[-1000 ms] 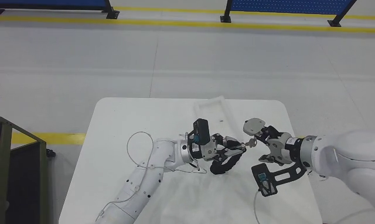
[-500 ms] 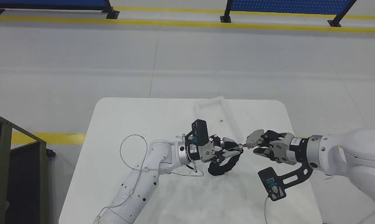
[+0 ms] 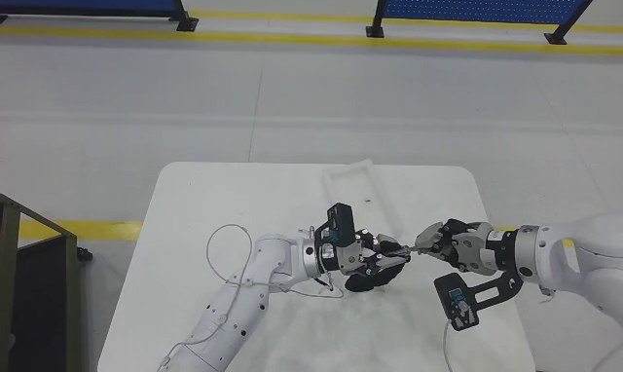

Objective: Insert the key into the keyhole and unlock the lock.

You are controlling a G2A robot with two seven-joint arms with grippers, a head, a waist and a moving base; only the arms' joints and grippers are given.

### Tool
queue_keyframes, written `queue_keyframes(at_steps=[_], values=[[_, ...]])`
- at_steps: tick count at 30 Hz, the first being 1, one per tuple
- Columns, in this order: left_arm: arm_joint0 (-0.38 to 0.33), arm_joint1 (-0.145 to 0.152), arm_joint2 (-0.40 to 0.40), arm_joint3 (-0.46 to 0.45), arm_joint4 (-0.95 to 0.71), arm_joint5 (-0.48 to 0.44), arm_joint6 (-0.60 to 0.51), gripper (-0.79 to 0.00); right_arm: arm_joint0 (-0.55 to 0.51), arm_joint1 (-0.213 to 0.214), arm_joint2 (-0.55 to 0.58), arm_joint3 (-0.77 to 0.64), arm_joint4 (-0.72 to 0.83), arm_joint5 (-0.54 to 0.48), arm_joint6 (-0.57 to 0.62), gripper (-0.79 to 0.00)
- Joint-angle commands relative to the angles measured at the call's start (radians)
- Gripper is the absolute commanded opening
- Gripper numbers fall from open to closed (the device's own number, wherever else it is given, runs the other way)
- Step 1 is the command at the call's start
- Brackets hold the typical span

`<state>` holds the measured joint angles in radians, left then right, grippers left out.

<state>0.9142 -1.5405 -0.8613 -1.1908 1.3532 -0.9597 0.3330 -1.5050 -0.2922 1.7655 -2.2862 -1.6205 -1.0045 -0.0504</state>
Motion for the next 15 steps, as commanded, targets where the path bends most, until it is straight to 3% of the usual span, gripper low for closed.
queue_keyframes(at_steps=[1,15], values=[[-0.003,0.000,0.003,0.002,0.003,0.004,0.003,-0.785,-0.012,-0.004,0.012,0.005,0.019,-0.004,-0.003,-0.773],[-0.014,0.006,0.019,-0.002,0.044,0.038,0.047,-0.785,-0.116,-0.009,0.063,0.056,0.291,-0.008,0.121,-0.785]])
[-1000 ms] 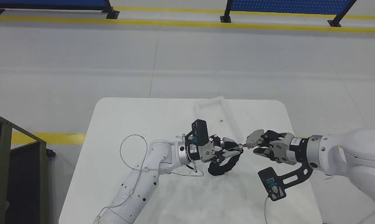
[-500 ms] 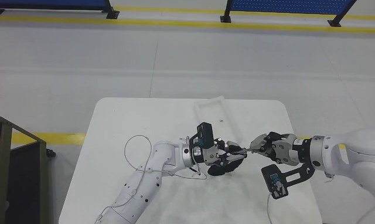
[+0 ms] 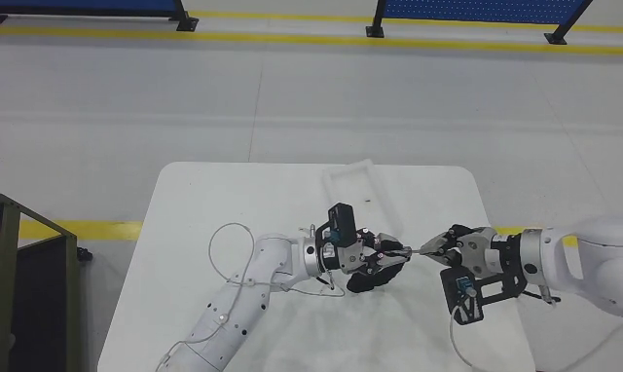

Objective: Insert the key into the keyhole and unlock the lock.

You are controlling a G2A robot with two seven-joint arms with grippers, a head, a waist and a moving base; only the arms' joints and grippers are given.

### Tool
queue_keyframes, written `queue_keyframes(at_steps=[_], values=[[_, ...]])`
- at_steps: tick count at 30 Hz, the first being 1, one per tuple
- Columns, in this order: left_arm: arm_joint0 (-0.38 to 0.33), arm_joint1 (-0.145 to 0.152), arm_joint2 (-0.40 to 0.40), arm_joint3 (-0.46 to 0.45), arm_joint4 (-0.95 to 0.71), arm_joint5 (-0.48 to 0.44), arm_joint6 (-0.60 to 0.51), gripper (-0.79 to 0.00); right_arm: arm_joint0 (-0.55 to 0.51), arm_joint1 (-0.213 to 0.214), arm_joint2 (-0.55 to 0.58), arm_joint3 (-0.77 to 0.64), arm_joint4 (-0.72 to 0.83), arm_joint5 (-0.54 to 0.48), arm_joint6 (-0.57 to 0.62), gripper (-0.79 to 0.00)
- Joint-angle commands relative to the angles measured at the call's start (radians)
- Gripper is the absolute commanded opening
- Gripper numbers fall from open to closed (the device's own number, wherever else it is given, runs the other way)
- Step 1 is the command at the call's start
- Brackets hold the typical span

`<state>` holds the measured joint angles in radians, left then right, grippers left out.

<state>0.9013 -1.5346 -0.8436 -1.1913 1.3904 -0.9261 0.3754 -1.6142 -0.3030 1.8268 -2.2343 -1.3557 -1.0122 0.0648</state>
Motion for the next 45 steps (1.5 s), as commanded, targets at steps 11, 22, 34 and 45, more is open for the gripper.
queue_keyframes(at_steps=[11,22,34,45], values=[[-0.014,0.008,0.020,-0.014,0.108,0.066,0.055,-0.785,-0.046,0.022,0.020,0.038,0.340,0.000,0.106,-0.785],[-0.012,0.017,0.041,-0.015,0.175,0.088,0.110,-0.785,-0.045,0.043,0.001,0.062,0.543,0.000,0.205,0.000],[0.010,0.031,0.035,0.033,0.169,0.090,0.026,-0.785,-0.040,0.060,-0.019,0.088,0.595,0.000,0.150,0.000],[0.075,0.048,0.046,0.068,0.157,0.062,-0.063,-0.785,0.002,0.076,-0.062,0.173,0.717,0.004,0.189,0.000]])
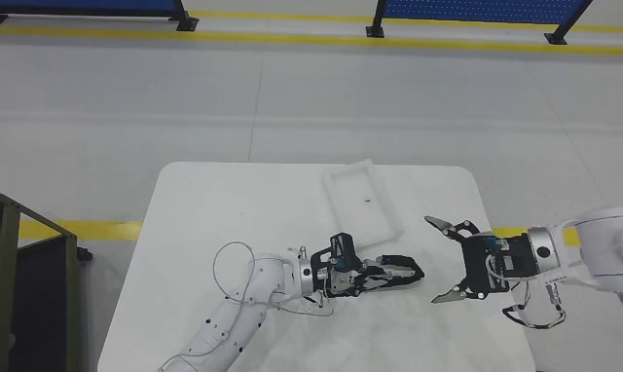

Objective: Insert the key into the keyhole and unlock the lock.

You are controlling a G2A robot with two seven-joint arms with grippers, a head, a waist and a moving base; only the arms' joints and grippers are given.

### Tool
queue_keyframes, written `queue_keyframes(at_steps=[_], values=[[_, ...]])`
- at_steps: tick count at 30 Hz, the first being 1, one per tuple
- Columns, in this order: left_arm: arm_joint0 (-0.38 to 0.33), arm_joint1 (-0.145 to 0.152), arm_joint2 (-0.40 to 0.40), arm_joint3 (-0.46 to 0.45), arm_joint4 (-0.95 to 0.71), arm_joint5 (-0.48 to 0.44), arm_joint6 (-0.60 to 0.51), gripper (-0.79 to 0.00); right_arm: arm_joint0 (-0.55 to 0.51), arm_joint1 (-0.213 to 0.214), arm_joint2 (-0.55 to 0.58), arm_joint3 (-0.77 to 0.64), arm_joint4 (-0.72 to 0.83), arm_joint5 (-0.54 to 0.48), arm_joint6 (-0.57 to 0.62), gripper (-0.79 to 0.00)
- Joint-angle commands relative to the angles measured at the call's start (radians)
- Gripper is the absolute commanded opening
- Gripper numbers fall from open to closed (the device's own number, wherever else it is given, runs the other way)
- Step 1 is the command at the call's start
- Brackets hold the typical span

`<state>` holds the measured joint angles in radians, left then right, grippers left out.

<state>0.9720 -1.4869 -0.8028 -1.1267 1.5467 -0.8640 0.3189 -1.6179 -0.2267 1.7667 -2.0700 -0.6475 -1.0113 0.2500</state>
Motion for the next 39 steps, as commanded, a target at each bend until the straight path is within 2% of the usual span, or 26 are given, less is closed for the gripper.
queue_keyframes(at_steps=[1,6,7,8,11,17,21,24,26,29,33,39], values=[[0.010,0.000,0.011,0.009,-0.003,-0.007,-0.010,-0.785,0.012,0.000,-0.006,0.014,0.014,0.008,0.011,0.000],[0.019,-0.004,0.040,0.047,-0.033,-0.039,-0.030,-0.785,0.036,-0.003,-0.027,0.031,0.045,0.042,0.034,0.000],[0.020,-0.005,0.042,0.053,-0.042,-0.043,-0.033,-0.557,0.042,-0.004,-0.031,0.032,0.048,0.047,0.037,0.000],[0.020,-0.005,0.044,0.058,-0.050,-0.042,-0.036,-0.003,0.047,-0.005,-0.035,0.034,0.052,0.052,0.038,0.000],[0.017,-0.006,0.048,0.064,-0.066,-0.045,-0.043,0.000,0.061,-0.006,-0.052,0.033,0.036,0.083,0.077,0.000],[0.016,0.011,0.014,0.023,-0.082,-0.093,0.055,0.000,0.096,-0.009,-0.123,0.035,0.110,0.080,0.118,0.000],[0.020,0.040,-0.059,-0.059,-0.075,-0.124,0.102,0.000,0.149,-0.013,-0.183,0.054,0.148,0.091,0.150,0.000],[0.030,0.070,-0.141,-0.158,-0.057,-0.148,0.092,0.000,0.207,-0.021,-0.231,0.073,0.177,0.108,0.167,0.000],[0.029,0.092,-0.189,-0.233,-0.019,-0.148,0.027,0.000,0.256,-0.028,-0.263,0.081,0.197,0.120,0.175,0.000],[0.025,0.122,-0.231,-0.306,-0.053,-0.148,-0.056,0.000,0.340,-0.042,-0.316,0.092,0.212,0.136,0.189,0.000],[-0.018,0.162,-0.256,-0.366,-0.184,-0.148,-0.194,0.000,0.456,-0.071,-0.402,0.107,0.233,0.148,0.195,0.000],[-0.122,0.227,-0.271,-0.414,-0.477,-0.148,-0.442,0.000,0.649,-0.130,-0.543,0.152,0.274,0.145,0.224,0.000]])
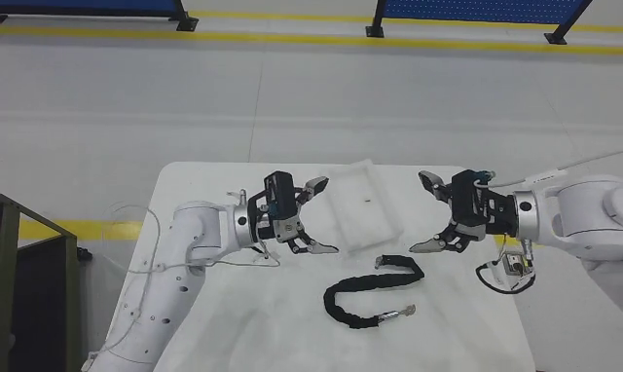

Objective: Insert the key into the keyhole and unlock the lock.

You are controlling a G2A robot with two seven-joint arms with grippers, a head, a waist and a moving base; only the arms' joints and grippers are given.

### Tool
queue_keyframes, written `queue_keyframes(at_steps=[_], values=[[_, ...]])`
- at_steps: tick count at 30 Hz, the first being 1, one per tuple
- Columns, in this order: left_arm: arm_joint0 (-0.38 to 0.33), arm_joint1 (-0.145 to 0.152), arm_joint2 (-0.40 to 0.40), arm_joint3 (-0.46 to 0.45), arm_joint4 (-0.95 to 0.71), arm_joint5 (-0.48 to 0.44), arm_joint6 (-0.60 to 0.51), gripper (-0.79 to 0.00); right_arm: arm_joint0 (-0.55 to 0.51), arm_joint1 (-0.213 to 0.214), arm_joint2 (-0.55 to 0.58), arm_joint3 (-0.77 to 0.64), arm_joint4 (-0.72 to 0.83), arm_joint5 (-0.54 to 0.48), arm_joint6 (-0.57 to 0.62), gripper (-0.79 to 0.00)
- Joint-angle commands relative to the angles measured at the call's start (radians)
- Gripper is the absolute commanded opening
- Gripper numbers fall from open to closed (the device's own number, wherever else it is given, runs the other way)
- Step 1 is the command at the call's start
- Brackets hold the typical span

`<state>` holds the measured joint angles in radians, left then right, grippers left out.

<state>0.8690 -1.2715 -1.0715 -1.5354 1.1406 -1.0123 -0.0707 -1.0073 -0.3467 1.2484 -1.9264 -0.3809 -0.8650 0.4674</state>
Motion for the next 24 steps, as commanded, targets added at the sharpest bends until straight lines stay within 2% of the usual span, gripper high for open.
queue_keyframes(at_steps=[1,7,11,17,24], values=[[-0.037,0.023,0.001,-0.009,-0.124,0.000,-0.104,0.000,0.073,-0.021,-0.050,0.018,0.012,-0.003,0.018,0.000],[-0.158,0.082,-0.007,-0.016,-0.429,0.000,-0.426,0.000,0.286,-0.096,-0.195,0.094,0.057,-0.006,0.090,0.000],[-0.227,0.107,0.002,0.006,-0.574,0.000,-0.565,0.000,0.415,-0.151,-0.288,0.165,0.095,-0.009,0.121,0.000],[-0.317,0.133,0.048,0.070,-0.708,0.000,-0.692,0.000,0.565,-0.224,-0.399,0.267,0.133,-0.038,0.155,0.000],[-0.390,0.165,0.083,0.112,-0.820,0.000,-0.737,0.000,0.665,-0.280,-0.476,0.362,0.150,-0.086,0.189,0.000]])
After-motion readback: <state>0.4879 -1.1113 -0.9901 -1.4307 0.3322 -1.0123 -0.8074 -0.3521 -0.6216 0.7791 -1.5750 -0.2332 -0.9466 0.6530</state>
